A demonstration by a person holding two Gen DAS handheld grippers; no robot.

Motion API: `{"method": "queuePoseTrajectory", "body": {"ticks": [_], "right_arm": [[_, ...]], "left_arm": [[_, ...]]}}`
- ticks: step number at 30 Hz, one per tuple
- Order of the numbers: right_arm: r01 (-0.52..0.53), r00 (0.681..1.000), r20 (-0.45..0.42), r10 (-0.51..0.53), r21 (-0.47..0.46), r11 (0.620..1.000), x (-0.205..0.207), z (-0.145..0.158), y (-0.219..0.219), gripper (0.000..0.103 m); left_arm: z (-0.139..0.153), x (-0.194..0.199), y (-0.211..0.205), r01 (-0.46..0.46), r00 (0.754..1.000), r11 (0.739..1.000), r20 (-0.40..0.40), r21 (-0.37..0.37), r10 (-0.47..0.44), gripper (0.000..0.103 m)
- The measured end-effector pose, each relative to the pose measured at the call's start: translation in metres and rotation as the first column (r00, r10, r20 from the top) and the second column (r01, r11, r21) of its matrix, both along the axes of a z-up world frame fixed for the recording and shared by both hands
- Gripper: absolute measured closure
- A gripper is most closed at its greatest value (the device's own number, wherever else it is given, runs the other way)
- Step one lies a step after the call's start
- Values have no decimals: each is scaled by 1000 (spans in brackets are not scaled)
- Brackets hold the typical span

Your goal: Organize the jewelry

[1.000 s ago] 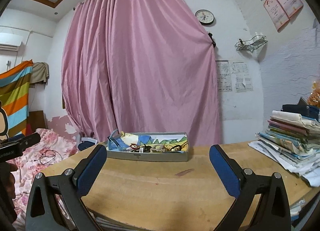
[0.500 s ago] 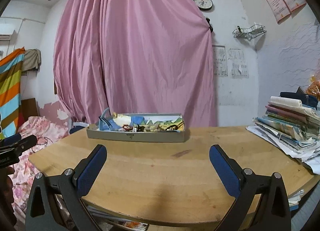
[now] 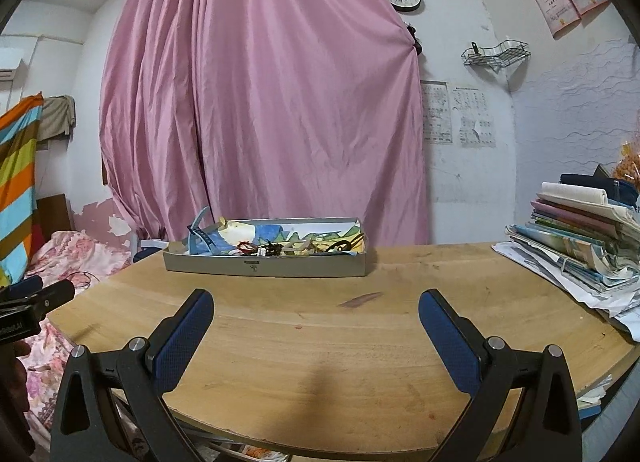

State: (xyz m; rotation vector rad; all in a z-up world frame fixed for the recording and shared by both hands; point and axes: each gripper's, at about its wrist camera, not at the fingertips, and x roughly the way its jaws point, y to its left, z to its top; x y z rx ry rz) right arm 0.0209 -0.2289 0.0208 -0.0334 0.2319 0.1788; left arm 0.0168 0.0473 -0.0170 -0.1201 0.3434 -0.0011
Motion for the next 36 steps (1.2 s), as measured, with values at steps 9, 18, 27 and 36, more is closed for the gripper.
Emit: {"method": "queuePoseTrajectory", "body": {"ticks": [9,18,27,36], "right_arm": [[16,1000,-15,-16,-4,1000,10,-2,1,0],[44,999,-14,-44,1,999,22,1,-2,0],[46,999,-24,-46,1,999,26,0,-1,0],[46,999,-24,-46,0,999,26,0,-1,0]], "left_arm": [[-4,12,7,5,1000,1000,-19,-9,-5,2],[0,25,12,13,1000,1000,-16,-3,-13,2],[0,32,12,23,999,1000,-22,3,-23,2],[-1,33,12,26,999,1000,-21,6,-26,2]]}}
